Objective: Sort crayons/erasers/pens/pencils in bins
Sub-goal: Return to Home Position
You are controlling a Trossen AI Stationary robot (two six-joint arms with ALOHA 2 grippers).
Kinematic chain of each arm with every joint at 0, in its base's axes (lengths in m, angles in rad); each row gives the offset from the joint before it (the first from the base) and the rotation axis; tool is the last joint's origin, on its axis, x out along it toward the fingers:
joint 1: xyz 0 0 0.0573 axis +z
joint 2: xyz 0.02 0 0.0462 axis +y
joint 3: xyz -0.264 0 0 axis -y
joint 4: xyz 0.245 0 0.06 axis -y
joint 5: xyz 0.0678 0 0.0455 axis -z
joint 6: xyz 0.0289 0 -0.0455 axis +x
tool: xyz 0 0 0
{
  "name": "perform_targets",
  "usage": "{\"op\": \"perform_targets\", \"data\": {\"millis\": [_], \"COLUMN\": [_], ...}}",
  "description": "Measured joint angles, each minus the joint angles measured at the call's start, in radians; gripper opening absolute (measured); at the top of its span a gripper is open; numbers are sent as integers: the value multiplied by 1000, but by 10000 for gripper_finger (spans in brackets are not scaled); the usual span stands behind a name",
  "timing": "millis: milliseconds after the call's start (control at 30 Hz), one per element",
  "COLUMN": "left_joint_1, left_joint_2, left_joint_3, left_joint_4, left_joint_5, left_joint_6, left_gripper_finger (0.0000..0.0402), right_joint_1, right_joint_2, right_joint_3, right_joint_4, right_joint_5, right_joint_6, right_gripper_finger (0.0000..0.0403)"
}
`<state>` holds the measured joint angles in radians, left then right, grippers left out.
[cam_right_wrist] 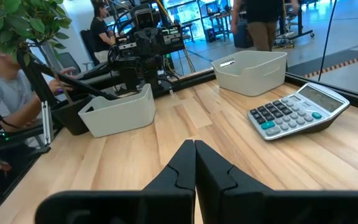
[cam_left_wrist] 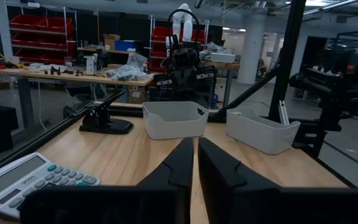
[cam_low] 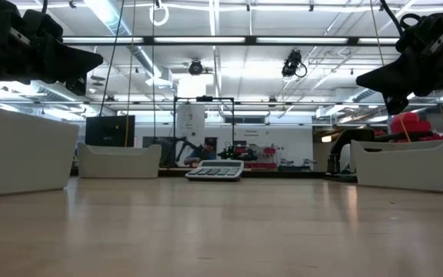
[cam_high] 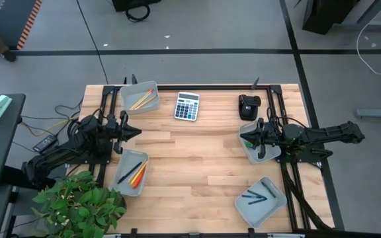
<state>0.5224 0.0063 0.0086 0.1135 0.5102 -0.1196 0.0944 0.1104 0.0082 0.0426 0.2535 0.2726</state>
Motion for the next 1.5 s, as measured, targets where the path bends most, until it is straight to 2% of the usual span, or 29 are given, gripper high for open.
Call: {"op": "perform_targets", "data": {"millis": [500, 833, 1167, 1500], "left_joint_1": [0, 0, 0, 0], "left_joint_2": [0, 0, 0, 0], "left_joint_3": [0, 0, 0, 0], "left_joint_4": [0, 0, 0, 0], "left_joint_5": [0, 0, 0, 0], "left_joint_6": [0, 0, 0, 0], "left_gripper_finger": [23, 36, 23, 36], "right_joint_1": [0, 0, 0, 0], "right_joint_2": [0, 0, 0, 0], "right_joint_3": [0, 0, 0, 0], "right_joint_4": [0, 0, 0, 0], "right_joint_5": [0, 0, 0, 0], "right_joint_6": [0, 0, 0, 0], "right_gripper_finger": [6, 6, 6, 6]}}
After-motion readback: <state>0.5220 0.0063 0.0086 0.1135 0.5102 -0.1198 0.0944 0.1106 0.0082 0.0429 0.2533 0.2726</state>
